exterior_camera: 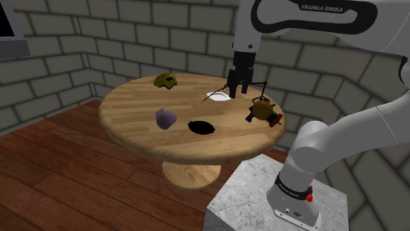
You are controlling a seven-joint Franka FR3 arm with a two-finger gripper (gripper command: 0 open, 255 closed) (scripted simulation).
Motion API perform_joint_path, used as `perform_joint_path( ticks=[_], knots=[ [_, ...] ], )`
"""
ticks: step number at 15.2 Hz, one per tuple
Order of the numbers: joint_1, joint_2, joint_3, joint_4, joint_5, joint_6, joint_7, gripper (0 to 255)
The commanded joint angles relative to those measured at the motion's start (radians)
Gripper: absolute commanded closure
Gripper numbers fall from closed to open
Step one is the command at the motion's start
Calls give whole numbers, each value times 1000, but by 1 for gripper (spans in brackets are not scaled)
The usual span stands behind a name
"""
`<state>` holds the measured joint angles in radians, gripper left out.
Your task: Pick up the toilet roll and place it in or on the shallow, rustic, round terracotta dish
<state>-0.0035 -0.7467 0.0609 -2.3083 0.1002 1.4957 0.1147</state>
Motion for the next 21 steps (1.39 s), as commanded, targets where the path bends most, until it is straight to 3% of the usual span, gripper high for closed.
perform_joint_path(
  ticks=[1, 7, 12, 17, 21],
  knots=[
    [0, 0, 0, 0, 0, 0, 0, 0],
    [-14, 24, 223, -113, -55, 271, 218, 0],
    [-77, 128, 429, -143, -165, 473, 443, 0],
    [-228, 299, 674, -101, -383, 608, 739, 0],
    [-426, 507, 927, -3, -683, 598, 1050, 0]
  ],
)
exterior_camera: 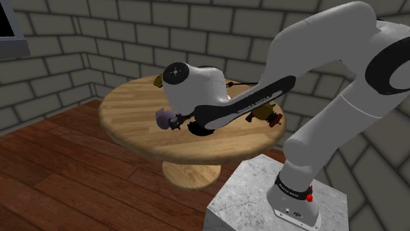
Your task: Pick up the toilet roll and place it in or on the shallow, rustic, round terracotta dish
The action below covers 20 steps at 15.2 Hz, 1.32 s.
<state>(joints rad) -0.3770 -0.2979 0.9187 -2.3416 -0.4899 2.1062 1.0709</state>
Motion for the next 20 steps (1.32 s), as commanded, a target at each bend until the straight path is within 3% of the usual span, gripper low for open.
perform_joint_path(
  ticks=[1, 2, 3, 4, 5, 7, 11, 16, 18, 20],
  knots=[
    [-107, 138, 142, 65, -197, -51, 187, 0],
    [-150, 243, 212, 106, -319, -116, 287, 0],
    [-160, 375, 258, 152, -456, -213, 387, 0],
    [-124, 502, 261, 197, -576, -316, 467, 0],
    [-57, 593, 220, 239, -663, -394, 520, 0],
    [86, 713, 105, 321, -781, -500, 585, 0],
    [279, 913, -56, 499, -970, -665, 651, 0],
    [458, 1131, -226, 766, -1162, -801, 657, 0],
    [507, 1204, -277, 869, -1220, -830, 643, 0],
    [492, 1201, -282, 861, -1226, -815, 644, 0]
  ],
)
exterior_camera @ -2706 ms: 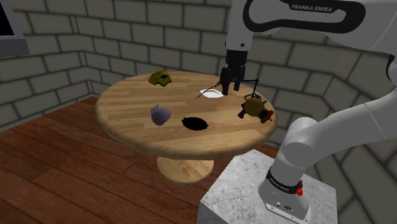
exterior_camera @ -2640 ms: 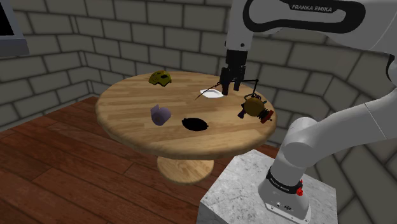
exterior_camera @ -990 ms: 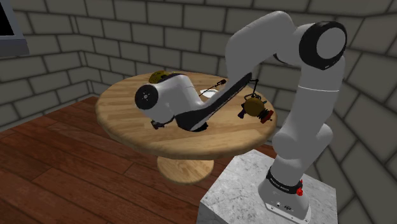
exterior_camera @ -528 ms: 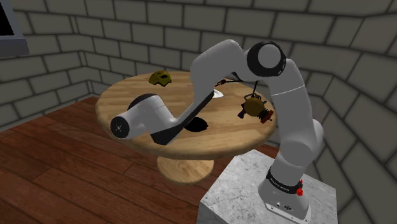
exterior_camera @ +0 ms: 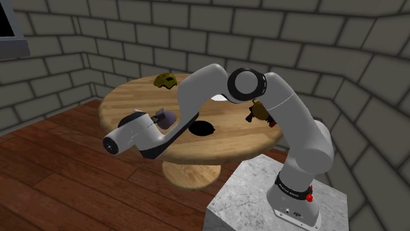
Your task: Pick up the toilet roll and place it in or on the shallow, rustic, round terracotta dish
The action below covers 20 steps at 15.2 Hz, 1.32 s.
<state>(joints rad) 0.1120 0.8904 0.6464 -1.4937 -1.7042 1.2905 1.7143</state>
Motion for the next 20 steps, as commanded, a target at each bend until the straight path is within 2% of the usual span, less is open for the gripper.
perform_joint_path(
  ticks=[1, 6, 13, 14, 20],
  knots=[
    [-4, 11, -13, 9, -15, 8, 1, 0],
    [-37, 7, -25, -5, -30, 43, 2, 0],
    [-37, 7, -25, -5, -30, 43, 2, 0],
    [-37, 7, -25, -5, -30, 43, 2, 255],
    [-40, 4, -24, -13, -29, 43, 7, 255]
  ],
)
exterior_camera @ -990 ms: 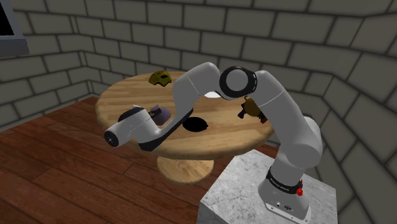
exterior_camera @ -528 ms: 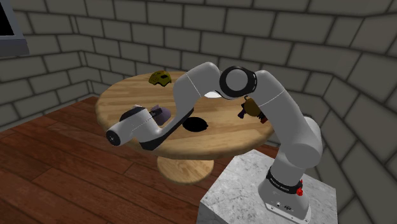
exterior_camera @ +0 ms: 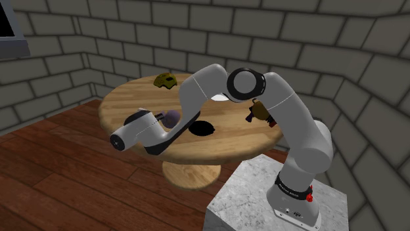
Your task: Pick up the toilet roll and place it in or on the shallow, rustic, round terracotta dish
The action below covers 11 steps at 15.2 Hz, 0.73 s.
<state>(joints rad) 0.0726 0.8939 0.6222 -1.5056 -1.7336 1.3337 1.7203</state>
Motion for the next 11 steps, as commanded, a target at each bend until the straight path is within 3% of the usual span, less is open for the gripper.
perform_joint_path(
  ticks=[1, 11],
  knots=[
    [-1, -1, 0, -2, 1, 0, 0, 255],
    [-14, -68, 20, -11, 19, -5, -54, 255]
  ],
)
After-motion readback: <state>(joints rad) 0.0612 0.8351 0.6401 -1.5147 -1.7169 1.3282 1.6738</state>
